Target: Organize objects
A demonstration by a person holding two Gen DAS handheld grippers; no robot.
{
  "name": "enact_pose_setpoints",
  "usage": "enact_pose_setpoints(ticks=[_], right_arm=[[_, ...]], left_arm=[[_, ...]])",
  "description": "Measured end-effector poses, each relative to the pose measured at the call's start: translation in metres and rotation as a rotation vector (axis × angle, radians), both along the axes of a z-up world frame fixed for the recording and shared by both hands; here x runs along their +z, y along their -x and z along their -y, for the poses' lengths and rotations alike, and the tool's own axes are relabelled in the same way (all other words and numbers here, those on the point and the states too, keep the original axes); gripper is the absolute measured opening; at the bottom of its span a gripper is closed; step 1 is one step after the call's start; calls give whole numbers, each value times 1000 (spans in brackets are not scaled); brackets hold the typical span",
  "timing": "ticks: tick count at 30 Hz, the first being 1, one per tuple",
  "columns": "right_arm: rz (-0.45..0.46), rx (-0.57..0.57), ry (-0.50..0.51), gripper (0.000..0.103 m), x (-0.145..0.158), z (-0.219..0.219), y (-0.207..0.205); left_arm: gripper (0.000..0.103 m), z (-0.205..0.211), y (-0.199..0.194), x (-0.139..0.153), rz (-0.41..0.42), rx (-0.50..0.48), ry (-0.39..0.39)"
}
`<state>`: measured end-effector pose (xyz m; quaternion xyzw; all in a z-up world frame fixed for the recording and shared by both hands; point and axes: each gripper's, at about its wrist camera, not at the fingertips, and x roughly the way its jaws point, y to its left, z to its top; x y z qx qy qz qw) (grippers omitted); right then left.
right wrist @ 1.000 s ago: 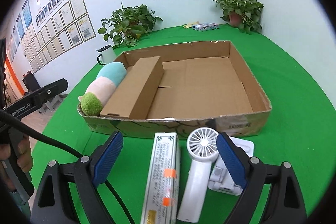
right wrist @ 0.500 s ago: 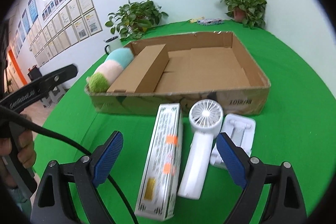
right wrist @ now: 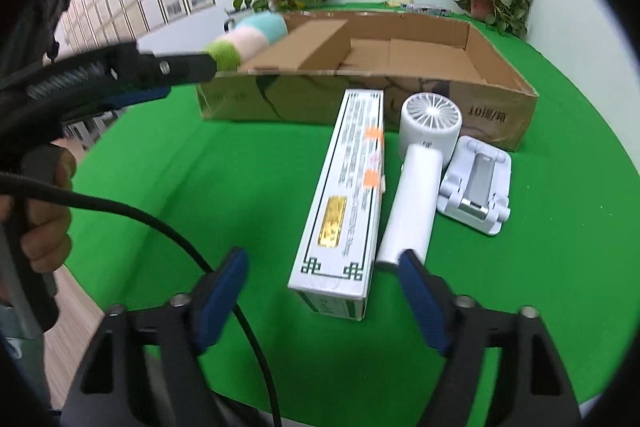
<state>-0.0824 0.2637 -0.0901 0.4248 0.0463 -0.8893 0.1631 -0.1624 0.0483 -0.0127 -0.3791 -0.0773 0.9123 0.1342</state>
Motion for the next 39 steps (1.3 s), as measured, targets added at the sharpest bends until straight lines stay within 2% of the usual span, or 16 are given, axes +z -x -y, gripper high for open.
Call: enact_pose_setpoints(ticks=[2,3,6,8,9,11,16,19,21,23,26,30,39], right_arm=[[12,-8,-36,40,-4,4,2],[2,-13,-38,40,-3,5,1],[29,20,43,39,0,9,-2],[61,60,129,39,3,11,-4],[93,89,215,39,3,11,-5],[127,96,297,40,2,8,-5],[153,8,317,42,-8,-11,1],[122,-36,294,49,-6,-22,1],[95,-34,266,68,-3,-24,-1],[42,-22,212,80,1,-21,-7],[-22,16,129,82,4,-11,-14],[-58,77,57,82,1,3,-21],[-53,73,-13,82,-9,11,1]], left_arm=[[72,2,-1,-8,26,-2,-1],[72,4,-2,-11,37,-1,-4],[72,11,-6,-17,51,4,-19],[72,19,-7,-19,61,10,-43],[72,21,-6,-20,69,9,-56],[72,25,-4,-24,95,2,-80],[72,13,6,-39,161,-36,-115],[72,0,13,-50,208,-61,-120],[72,-6,16,-54,219,-67,-112],[72,-11,18,-58,227,-73,-112],[72,-14,21,-64,257,-73,-128],[72,-17,20,-68,281,-85,-132],[72,-15,27,-73,331,-113,-201]])
